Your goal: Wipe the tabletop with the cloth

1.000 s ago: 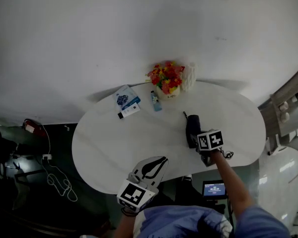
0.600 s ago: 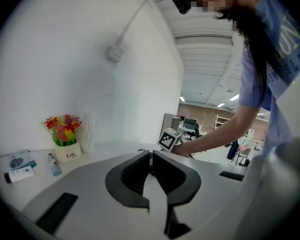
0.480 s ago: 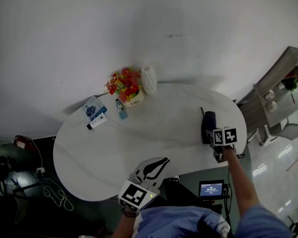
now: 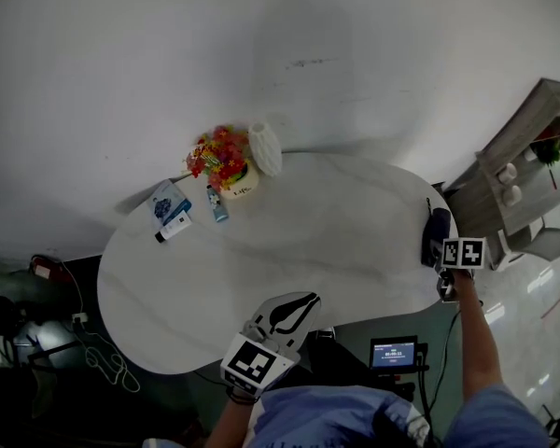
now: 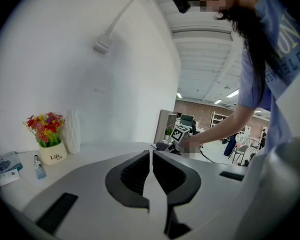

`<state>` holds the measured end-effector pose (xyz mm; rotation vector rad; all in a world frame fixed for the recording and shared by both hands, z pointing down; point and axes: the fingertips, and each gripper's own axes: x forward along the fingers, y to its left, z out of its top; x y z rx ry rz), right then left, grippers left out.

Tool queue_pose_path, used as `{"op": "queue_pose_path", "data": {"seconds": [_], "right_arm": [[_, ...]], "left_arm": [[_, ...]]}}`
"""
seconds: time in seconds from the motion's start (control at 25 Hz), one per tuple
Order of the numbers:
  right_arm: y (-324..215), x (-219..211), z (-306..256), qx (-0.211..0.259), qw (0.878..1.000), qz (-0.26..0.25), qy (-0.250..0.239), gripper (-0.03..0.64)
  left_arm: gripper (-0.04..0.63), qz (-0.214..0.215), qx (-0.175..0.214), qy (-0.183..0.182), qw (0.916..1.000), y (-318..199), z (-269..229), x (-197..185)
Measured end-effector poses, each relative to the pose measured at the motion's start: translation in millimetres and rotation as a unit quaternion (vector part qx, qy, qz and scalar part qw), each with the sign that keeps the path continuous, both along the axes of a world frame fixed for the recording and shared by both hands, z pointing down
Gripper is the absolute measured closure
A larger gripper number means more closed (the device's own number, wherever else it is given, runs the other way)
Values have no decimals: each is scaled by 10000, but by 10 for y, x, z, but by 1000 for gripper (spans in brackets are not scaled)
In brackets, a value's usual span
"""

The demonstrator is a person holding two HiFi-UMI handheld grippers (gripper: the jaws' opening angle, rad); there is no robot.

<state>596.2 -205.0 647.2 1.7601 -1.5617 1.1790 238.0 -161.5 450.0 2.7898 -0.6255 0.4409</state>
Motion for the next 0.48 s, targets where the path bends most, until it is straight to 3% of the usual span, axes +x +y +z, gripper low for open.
{"op": "queue_pose_path", "data": {"seconds": [0.28,0.48], "right_arm": [[176,349,3,-30,9990,432,80,543],[119,138,-177,234,9992,334,-47,543]], "left_arm": [[580,-74,13,-52,10000,30,14,-63],[580,-241,61,13,9997,90,-30,-228]]}}
